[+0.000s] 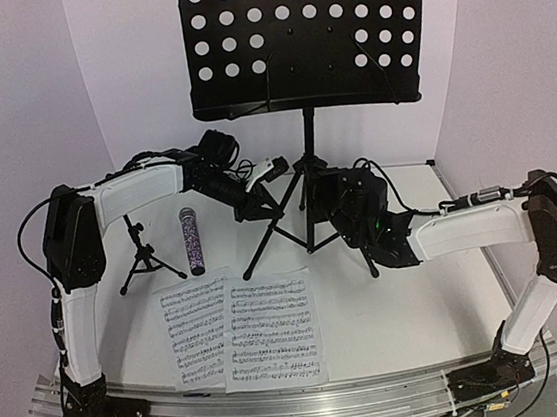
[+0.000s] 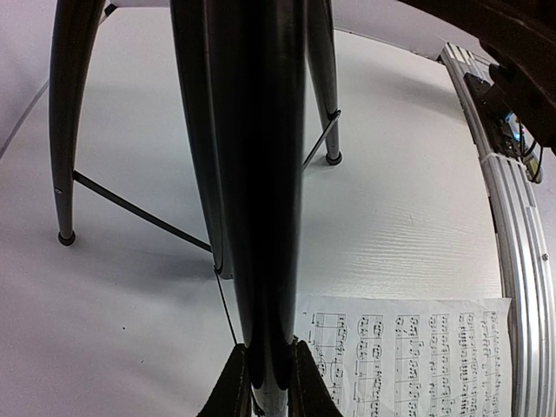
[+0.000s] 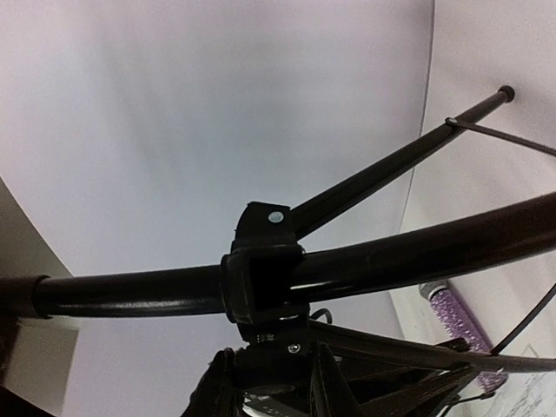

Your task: Set up the instrument practice props

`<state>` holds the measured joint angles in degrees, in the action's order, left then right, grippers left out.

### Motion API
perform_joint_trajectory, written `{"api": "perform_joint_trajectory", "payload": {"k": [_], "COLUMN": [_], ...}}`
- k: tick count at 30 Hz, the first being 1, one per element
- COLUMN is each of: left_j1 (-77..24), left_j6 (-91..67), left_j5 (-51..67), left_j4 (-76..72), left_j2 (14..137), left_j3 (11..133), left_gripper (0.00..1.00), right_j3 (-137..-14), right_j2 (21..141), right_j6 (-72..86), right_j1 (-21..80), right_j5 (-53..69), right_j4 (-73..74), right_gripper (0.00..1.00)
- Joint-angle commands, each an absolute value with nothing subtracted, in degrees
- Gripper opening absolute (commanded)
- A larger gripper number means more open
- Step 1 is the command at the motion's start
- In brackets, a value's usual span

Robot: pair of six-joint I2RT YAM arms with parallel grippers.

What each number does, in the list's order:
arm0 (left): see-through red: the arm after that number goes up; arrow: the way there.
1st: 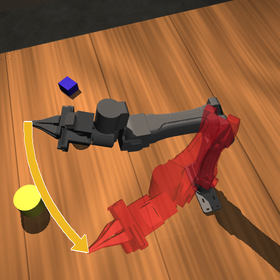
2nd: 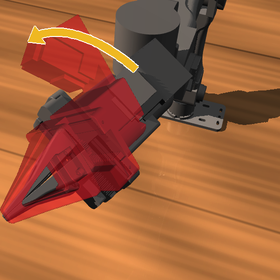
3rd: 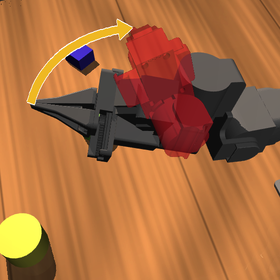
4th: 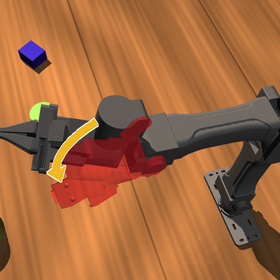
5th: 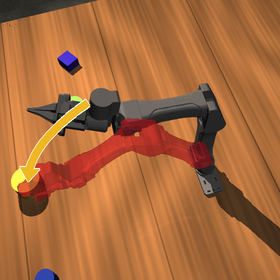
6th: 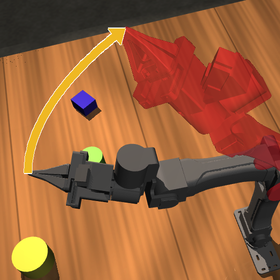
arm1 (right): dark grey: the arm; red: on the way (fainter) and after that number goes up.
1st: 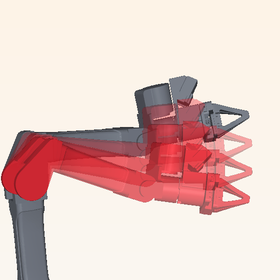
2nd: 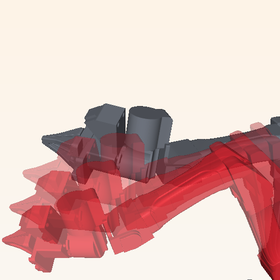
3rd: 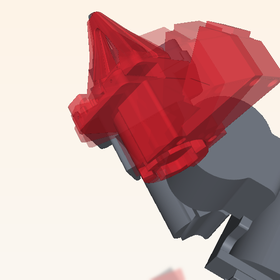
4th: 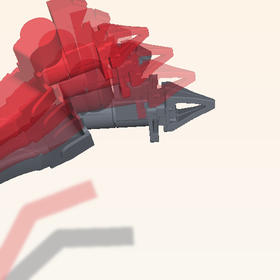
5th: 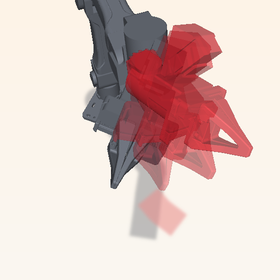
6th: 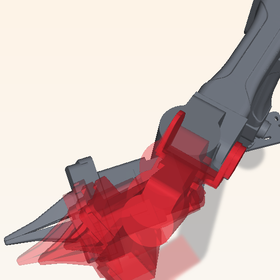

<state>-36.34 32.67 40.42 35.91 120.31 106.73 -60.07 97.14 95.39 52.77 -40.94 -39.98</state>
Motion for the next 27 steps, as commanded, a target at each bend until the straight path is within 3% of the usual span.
{"api": "perform_joint_trajectory", "payload": {"k": [1,16,22,24,27], "left_j1": [-36.0,-36.0,-36.0,-36.0,-36.0], "left_j6": [34.9,35.1,35.2,35.2,35.2], "left_j5": [39.3,39.2,39.3,39.4,39.5], "left_j4": [38.1,38.1,38.3,38.3,38.4], "left_j2": [120.8,120.6,120.7,120.7,120.8], "left_j3": [105.7,105.6,105.6,105.7,105.8], "left_gripper": [0.00,0.00,0.00,0.00,0.00], "right_j3": [-58.0,-58.6,-53.9,-52.0,-49.4], "right_j2": [102.6,107.0,101.1,98.6,94.6], "right_j6": [119.5,123.5,116.0,111.9,101.1], "right_j1": [49.5,49.5,49.5,49.5,49.5], "right_j5": [-47.5,-45.3,-45.8,-45.2,-42.6], "right_j4": [-33.8,-43.2,-43.3,-43.4,-43.3], "right_gripper": [0.00,0.00,0.54,0.63,0.85]}}
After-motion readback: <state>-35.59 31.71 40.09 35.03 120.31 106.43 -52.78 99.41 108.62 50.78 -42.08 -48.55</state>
